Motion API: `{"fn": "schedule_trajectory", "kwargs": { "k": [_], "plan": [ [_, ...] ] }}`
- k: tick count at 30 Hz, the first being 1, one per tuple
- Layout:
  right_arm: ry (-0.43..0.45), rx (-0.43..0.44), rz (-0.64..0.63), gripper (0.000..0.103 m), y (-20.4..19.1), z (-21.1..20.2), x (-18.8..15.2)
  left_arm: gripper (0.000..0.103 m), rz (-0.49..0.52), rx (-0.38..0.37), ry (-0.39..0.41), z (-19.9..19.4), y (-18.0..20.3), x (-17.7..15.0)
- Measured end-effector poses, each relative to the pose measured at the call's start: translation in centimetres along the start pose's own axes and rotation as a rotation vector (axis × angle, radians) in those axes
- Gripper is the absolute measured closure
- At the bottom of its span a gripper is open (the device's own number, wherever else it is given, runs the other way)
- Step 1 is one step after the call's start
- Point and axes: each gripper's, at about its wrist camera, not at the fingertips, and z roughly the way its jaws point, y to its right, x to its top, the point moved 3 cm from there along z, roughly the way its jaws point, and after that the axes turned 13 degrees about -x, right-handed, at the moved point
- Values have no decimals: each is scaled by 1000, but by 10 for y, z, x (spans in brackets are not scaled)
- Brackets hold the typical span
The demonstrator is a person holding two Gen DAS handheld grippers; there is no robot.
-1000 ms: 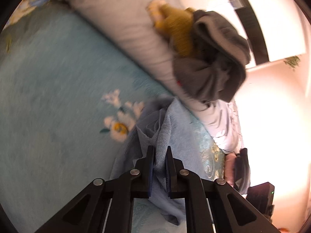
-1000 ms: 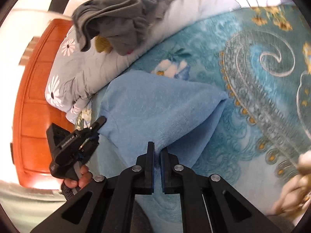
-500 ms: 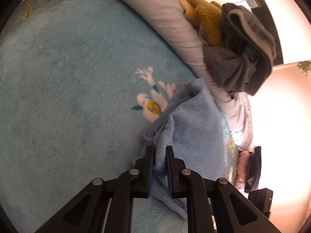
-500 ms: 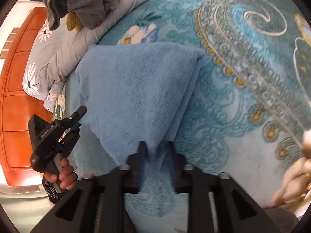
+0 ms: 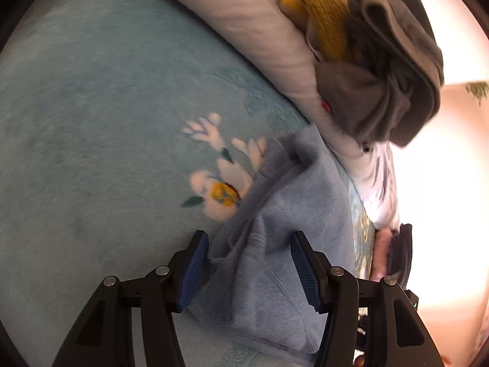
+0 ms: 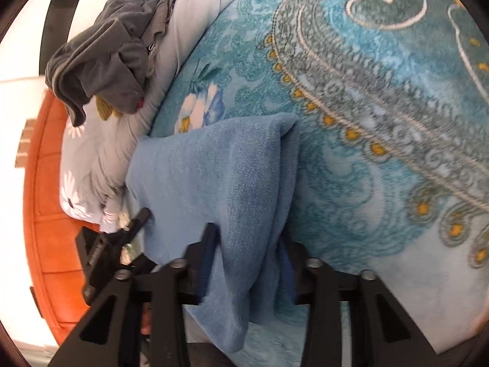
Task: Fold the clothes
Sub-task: 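Grasp the folded sweatshirt end with both grippers, then lift the folded sweatshirt with both grippers and carry it to the dark garment stack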
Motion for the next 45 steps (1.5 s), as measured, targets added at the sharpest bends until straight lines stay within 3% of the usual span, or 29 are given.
{"fn": "schedule_trajectory", "kwargs": {
  "k": [3,5,9,12,16,24,27,31,34,37,38,40,45],
  "plan": [
    [-8,32,20,89,-4,-1,4,50,-13,-2,0,4,1,0],
    [-11,40,-2,90,-9,-5,11,66,-36,-7,-4,6,-1,-3],
    [-4,23,-95,91,-17,-23,39,72,-100,-59,-14,7,-3,-20],
    [2,-13,-178,91,-21,-38,67,75,-131,-109,-72,20,3,-40],
    [-60,-64,-268,91,-23,-34,93,75,-106,-100,-130,42,16,-59],
    [-92,-54,-253,90,-4,-20,97,67,-92,-34,-59,30,15,-48],
    [-96,-41,-233,90,0,-19,98,62,-110,-47,-64,37,18,-45],
    [-98,-41,-215,88,5,-25,97,47,-133,-93,-57,47,22,-40],
    [-90,-53,-198,88,4,-27,96,49,-148,-102,-44,51,25,-39],
    [-73,-67,-192,90,-1,-33,92,79,-152,-71,-39,49,28,-41],
    [-64,-66,-187,90,-3,-38,90,85,-150,-61,-35,47,30,-42],
    [-49,-60,-178,90,-5,-48,86,90,-139,-49,-9,41,41,-46],
    [-21,-47,-201,91,-9,-81,68,90,-83,-33,5,25,78,-67]
  ]
}}
